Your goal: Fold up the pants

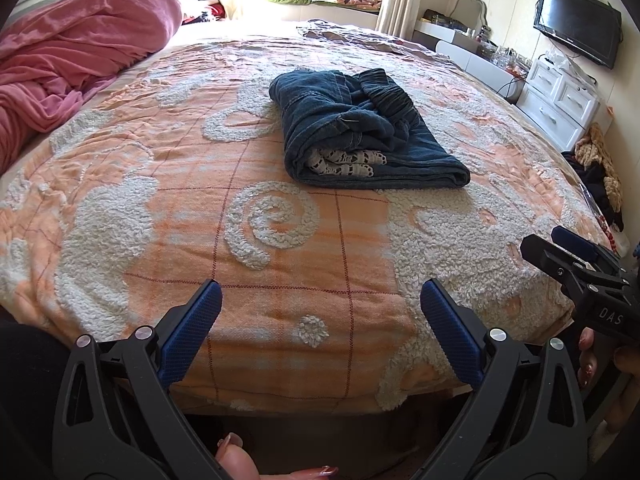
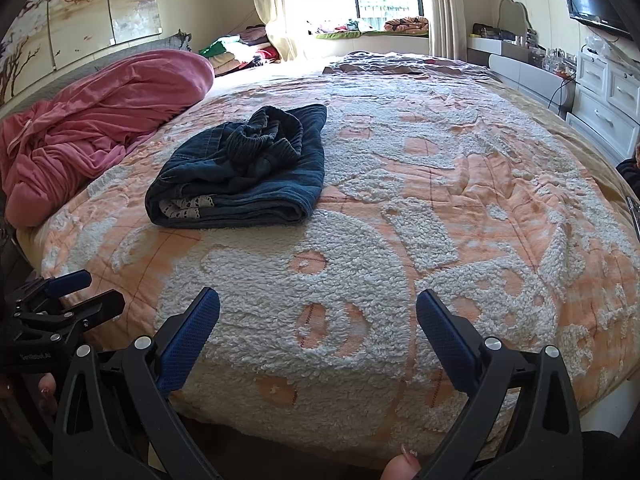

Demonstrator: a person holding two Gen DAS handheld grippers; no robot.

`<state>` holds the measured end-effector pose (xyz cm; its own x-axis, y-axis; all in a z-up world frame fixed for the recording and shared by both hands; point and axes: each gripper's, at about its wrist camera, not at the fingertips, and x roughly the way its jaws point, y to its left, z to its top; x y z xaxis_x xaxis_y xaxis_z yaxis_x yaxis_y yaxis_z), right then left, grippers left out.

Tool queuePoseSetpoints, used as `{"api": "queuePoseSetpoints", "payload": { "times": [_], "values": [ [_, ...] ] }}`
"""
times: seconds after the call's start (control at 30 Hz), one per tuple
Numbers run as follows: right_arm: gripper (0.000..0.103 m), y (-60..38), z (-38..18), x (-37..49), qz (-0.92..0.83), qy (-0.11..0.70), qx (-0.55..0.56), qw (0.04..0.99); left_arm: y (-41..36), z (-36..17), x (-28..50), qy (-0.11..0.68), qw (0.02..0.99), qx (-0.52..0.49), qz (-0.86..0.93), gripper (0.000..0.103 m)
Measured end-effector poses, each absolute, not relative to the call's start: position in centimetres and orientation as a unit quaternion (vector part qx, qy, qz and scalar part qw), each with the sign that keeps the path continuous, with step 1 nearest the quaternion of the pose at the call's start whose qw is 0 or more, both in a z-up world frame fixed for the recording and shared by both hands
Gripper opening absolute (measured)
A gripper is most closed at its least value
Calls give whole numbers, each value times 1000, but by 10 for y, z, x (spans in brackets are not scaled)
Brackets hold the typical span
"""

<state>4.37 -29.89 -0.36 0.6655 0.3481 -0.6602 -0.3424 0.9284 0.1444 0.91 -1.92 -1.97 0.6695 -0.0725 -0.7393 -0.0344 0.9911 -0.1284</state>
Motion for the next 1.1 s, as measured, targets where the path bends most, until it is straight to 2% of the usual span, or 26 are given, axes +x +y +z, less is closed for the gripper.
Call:
{"api": "queuePoseSetpoints", "payload": {
  "times": [1.1],
  "values": [
    [98, -301, -6, 46, 181, 368, 4, 912, -15, -17, 13, 414, 906, -82, -10, 93]
  ]
}}
